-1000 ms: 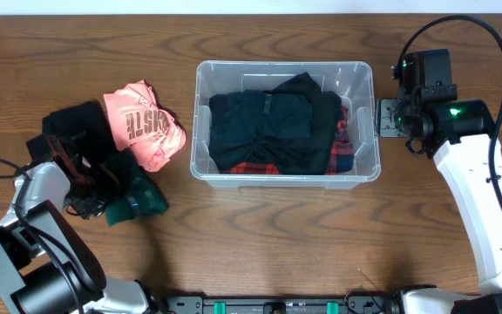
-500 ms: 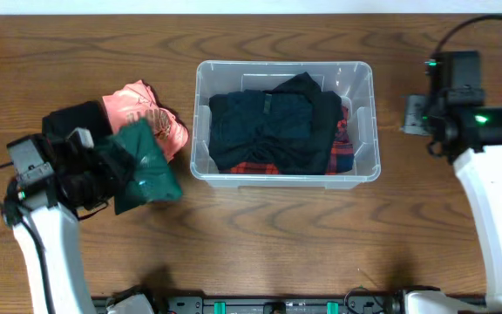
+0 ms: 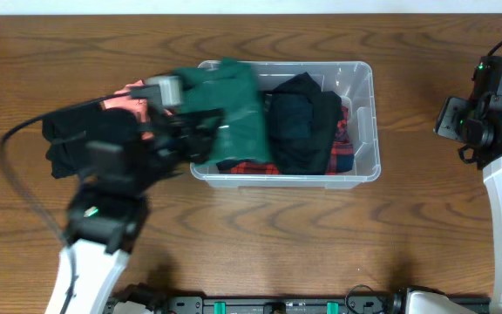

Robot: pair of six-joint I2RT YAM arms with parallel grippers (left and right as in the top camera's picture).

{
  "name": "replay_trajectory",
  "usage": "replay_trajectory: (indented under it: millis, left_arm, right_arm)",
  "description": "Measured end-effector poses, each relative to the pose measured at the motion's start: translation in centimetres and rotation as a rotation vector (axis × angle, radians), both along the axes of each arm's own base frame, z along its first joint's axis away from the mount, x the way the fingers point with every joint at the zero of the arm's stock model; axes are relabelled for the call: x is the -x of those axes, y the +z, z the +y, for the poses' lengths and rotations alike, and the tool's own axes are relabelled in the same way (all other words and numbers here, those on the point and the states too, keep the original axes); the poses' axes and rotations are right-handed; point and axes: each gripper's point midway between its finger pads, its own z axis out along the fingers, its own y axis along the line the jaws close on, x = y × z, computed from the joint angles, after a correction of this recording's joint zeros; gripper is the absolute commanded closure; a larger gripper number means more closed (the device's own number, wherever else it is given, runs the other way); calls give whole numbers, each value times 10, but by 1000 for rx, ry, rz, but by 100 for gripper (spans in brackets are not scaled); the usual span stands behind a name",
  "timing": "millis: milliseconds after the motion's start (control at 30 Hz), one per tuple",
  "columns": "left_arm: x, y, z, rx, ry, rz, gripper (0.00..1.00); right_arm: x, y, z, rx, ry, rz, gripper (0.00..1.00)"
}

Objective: Pack container
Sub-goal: 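Place the green garment in the bin's right side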

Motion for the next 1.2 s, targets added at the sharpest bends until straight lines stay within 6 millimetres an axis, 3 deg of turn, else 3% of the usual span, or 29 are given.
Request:
replay_trajectory:
  millis: [200,367,533,900,967,1000,1200]
  left_arm:
    - [-15,-39,-97,-8,-137,4,94]
    - [-28,-72,-151,15,-194,-17,94]
    - [-44,-86,-172,98,-175,-16,94]
    - [-58,-150,-176,102,-92,168,92]
    - [-58,-152,-176,100,-94,173,28]
    - [-57,-152,-177,101,-102,176,2]
    - [-34,-176,-164,-30,-204,281,2]
  right_arm:
    - [0,-1,2,-13,7,3,34]
    - [0,-2,4,-23,14,2,34]
    - [0,-2,5,-26,16,2,34]
    - [0,-2,5,-27,17,4,35]
    - [0,-2,5,-27,16,4,34]
    - [0,-2,5,-27,17,4,34]
    - [0,-2,5,-29,18,4,34]
